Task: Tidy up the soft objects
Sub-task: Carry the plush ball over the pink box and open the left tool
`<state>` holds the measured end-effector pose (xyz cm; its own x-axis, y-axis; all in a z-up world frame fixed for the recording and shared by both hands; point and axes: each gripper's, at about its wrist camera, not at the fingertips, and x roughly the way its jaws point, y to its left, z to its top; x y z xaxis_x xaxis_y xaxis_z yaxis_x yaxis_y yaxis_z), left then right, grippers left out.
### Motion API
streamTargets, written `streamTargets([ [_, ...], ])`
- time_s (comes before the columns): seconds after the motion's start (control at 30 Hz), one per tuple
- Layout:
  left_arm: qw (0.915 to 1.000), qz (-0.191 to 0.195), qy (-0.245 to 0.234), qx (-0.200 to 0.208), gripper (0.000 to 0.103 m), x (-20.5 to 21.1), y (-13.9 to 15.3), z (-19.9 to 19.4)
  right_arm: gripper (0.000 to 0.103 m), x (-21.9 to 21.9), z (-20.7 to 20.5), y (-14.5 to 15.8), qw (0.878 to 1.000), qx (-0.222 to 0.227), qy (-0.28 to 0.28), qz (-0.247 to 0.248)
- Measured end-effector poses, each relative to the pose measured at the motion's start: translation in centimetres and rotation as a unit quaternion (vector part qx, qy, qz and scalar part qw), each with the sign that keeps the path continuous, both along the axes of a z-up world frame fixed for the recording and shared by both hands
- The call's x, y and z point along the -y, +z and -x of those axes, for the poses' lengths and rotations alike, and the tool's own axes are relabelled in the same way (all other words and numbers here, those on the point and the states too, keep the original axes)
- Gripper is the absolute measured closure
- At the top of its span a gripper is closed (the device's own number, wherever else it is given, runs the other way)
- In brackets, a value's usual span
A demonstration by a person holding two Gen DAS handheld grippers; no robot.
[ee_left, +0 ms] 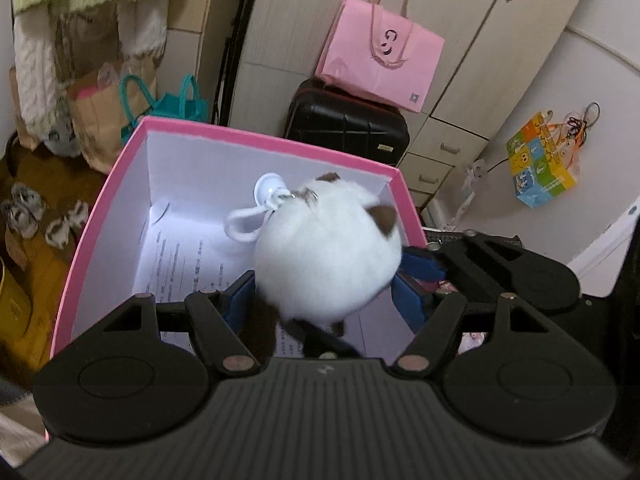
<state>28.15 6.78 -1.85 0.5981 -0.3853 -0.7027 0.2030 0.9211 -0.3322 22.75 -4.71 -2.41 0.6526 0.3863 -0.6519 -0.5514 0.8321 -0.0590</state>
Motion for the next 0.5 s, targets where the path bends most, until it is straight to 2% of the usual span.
streamTargets([
  [0.13,0.9992,-0.027,0.019,0.022,0.028,-0.2,0.4,0.8,0.03,0.4,0.3,0.3,1.0,0.002,-0.01,0.003],
  [0.33,0.9976,-0.047,0.013,0.05,0.028,-1.1,1.9,3.7,0.029,0.6,1.9,1.3,1.0,-0.001,-0.018,-0.011],
  [0.5,0.9934,-0.082,-0.006,0.08,0.028,-1.2,3.7,6.5,0.029,0.8,3.8,2.2,1.0,-0.004,-0.021,-0.007],
])
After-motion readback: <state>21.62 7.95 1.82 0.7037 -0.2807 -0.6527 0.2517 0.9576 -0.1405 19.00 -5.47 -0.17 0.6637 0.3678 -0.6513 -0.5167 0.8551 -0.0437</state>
